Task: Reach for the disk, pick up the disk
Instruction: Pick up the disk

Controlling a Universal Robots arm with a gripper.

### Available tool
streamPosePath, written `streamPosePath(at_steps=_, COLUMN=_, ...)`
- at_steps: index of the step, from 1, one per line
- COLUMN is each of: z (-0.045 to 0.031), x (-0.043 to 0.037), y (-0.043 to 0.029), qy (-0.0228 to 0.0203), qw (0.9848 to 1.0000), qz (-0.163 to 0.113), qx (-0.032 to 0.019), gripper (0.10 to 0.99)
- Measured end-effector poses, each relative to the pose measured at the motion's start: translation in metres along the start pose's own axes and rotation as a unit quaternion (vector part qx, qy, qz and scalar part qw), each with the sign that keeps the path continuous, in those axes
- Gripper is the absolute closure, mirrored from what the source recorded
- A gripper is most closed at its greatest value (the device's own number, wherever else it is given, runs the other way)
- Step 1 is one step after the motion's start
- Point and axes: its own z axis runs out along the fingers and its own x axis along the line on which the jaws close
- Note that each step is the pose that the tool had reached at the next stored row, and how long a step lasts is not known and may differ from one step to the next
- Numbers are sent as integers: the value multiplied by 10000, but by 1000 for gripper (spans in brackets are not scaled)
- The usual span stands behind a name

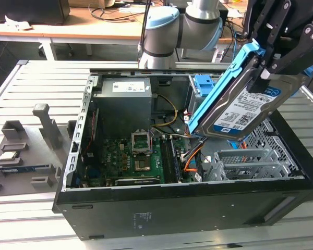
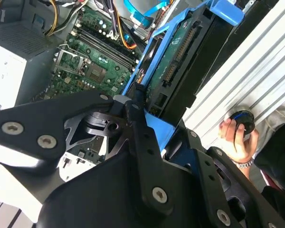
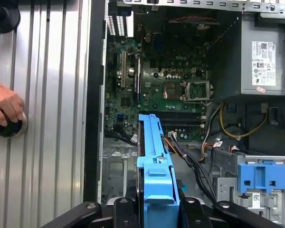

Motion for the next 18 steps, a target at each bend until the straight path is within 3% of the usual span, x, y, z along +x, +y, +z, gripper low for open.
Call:
streamPosePath(at_steps=3, z=11, x=2, y=-75, qy=1, qw=10000, qz=4, qx=-5, gripper=718)
streamPosePath(at_steps=6, z=30, x=8, y=-196, qy=0, qw=10000, qz=14, qx=-9, gripper=718)
streamPosePath(at_steps=7, z=36, x=11, y=-244, qy=22, qw=10000, qz=22, qx=-10, gripper=718)
streamPosePath(at_steps=9, z=39, x=13, y=-258, qy=123, qw=9999, qz=48, qx=-12, gripper=718)
streamPosePath(at_steps=10, z=58, x=16, y=-265, qy=139, qw=9999, qz=78, qx=-12, gripper=718)
streamPosePath(at_steps=14, z=120, x=24, y=-362, qy=137, qw=9998, qz=130, qx=-12, gripper=718)
streamPosePath(at_steps=17, z=129, x=28, y=-491, qy=138, qw=9998, qz=135, qx=-13, gripper=718)
streamPosePath(at_steps=18, z=135, x=31, y=-591, qy=140, qw=9998, qz=141, qx=-14, gripper=718)
